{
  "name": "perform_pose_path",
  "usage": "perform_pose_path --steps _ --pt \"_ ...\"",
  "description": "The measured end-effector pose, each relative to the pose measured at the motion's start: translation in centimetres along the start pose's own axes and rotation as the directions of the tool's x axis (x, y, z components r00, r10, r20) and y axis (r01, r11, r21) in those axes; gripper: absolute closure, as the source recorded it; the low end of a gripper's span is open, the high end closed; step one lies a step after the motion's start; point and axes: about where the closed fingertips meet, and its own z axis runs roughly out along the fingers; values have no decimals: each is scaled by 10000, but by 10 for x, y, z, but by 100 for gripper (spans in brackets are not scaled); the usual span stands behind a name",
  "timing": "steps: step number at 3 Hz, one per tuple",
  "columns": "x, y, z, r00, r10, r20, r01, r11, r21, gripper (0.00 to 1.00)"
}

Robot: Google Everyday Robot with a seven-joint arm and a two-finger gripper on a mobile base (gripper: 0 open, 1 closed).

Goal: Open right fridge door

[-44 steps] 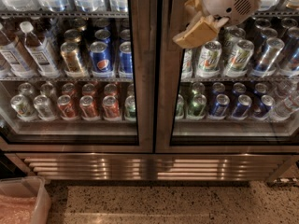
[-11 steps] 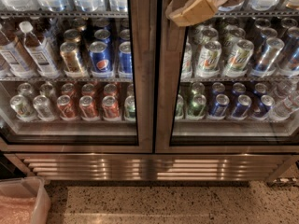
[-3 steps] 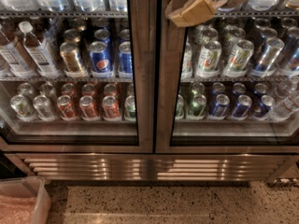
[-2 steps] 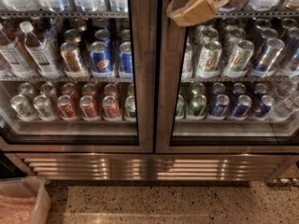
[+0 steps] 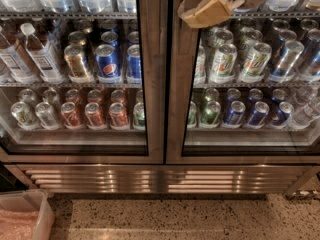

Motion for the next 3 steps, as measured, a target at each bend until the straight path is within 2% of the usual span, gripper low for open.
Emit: perform_pose_path --steps 3 --pt "1 -1 -1 9999 6 -144 2 9982 605 100"
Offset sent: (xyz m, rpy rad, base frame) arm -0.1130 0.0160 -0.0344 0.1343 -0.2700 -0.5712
